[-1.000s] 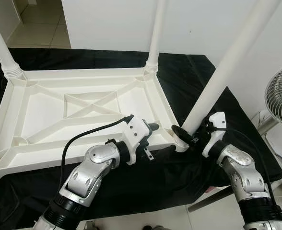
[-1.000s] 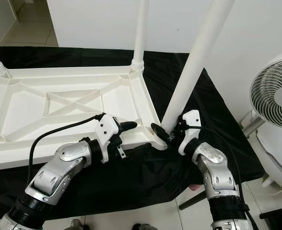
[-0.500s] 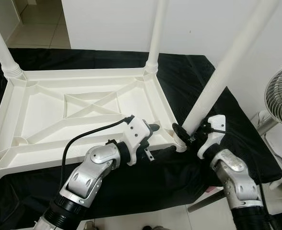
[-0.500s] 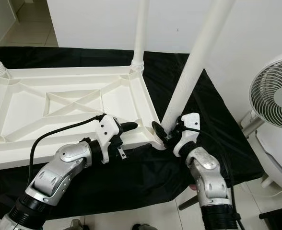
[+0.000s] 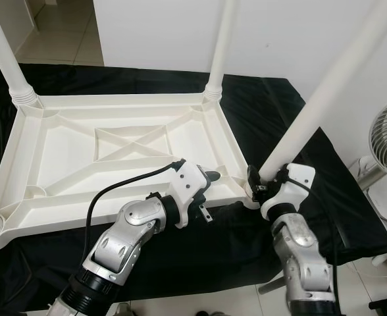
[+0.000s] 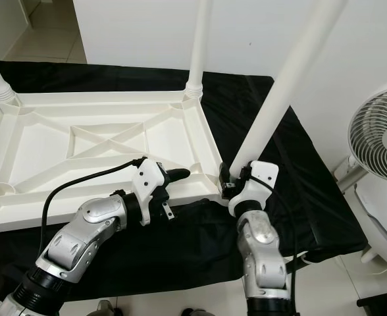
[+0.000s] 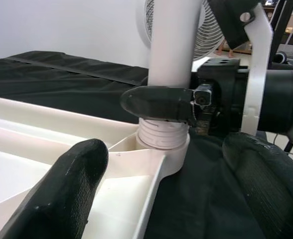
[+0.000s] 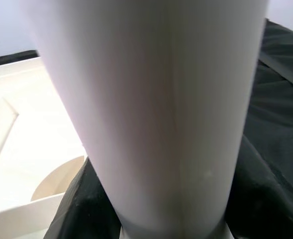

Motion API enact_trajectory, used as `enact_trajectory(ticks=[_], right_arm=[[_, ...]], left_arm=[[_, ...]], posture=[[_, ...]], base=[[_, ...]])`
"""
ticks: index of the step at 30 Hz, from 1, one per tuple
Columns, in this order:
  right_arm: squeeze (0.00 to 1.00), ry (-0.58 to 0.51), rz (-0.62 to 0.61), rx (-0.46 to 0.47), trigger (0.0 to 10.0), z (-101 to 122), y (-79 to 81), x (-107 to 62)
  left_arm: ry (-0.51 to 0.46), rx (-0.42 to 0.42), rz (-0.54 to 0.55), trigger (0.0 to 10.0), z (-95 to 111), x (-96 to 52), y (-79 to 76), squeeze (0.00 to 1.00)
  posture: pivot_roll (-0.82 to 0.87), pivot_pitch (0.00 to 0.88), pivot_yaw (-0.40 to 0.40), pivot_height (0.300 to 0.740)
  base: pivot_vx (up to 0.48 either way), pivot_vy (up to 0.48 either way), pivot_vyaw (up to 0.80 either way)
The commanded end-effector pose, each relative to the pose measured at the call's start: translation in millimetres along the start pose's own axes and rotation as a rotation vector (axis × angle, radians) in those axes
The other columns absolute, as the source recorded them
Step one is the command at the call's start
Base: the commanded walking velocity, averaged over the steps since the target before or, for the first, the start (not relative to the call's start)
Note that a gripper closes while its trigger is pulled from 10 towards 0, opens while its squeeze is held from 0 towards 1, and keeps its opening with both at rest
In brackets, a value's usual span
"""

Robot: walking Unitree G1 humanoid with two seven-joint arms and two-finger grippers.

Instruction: Building children table

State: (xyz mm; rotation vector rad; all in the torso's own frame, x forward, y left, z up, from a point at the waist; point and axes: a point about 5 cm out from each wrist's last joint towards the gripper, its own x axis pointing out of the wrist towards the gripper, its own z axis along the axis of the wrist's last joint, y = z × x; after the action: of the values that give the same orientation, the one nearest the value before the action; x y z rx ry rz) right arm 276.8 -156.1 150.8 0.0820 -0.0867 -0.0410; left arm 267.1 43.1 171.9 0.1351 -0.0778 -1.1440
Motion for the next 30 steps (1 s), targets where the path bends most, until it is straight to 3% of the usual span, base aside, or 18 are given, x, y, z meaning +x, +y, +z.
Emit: enact_trajectory(ticks=[1, 9, 10, 12, 13, 18, 23, 24, 30], right_arm=[[0.00, 0.081, -0.104, -0.018, 10.0, -15, -13.5, -6.8], [0.00, 0.076, -0.118, -0.019, 10.0, -10, -9.7, -9.2], [0.53, 0.071, -0.119, -0.027, 10.0, -8, -10.7, -9.4], [0.53, 0.071, -0.119, -0.027, 10.0, -8, -10.7, -9.4], [1.00, 0.073, -0.117, -0.020, 10.0, -8, -10.0, -10.3], [1.00, 0.048, -0.091, 0.010, 10.0, -2, -6.5, -13.4], [1.00, 0.041, 0.013, 0.030, 10.0, 1, -2.3, -13.9], [0.00, 0.044, 0.088, 0.020, 10.0, 1, -1.8, -12.1], [0.00, 0.050, 0.267, -0.030, 10.0, 2, -6.5, -6.0]], left_arm=[[-0.001, -0.006, -0.020, 10.0, -1, 2.6, -5.2, 0.00], [0.001, -0.007, -0.020, 10.0, -1, 2.1, -5.2, 0.00], [0.001, -0.006, -0.019, 10.0, -1, 2.2, -4.6, 0.00], [0.001, -0.006, -0.019, 10.0, -1, 2.2, -4.6, 0.00], [0.001, -0.004, -0.018, 10.0, -1, 2.2, -4.0, 0.00], [0.002, 0.000, -0.010, 10.0, -1, 1.6, -2.6, 0.00], [-0.003, -0.002, -0.007, 10.0, 0, 1.6, -2.1, 0.00], [-0.003, 0.000, -0.007, 10.0, 0, 1.7, -1.4, 0.00], [-0.002, 0.005, -0.008, 10.0, 1, 2.3, 0.1, 0.00]], posture=[[0.01, 0.108, -0.100, 0.740], [0.02, 0.114, -0.099, 0.740], [0.02, 0.114, -0.099, 0.740], [0.02, 0.114, -0.099, 0.740], [0.02, 0.114, -0.099, 0.740], [0.03, 0.116, -0.097, 0.740], [0.03, 0.115, -0.097, 0.740], [0.03, 0.113, -0.093, 0.740], [0.02, 0.109, -0.087, 0.740]], base=[[0.000, 0.000, 0.00], [0.000, 0.000, 0.00], [0.000, 0.000, 0.00], [0.000, 0.000, 0.00], [0.000, 0.000, 0.00], [0.000, 0.000, 0.00], [0.000, 0.000, 0.00], [0.000, 0.000, 0.00], [0.000, 0.000, 0.00]])
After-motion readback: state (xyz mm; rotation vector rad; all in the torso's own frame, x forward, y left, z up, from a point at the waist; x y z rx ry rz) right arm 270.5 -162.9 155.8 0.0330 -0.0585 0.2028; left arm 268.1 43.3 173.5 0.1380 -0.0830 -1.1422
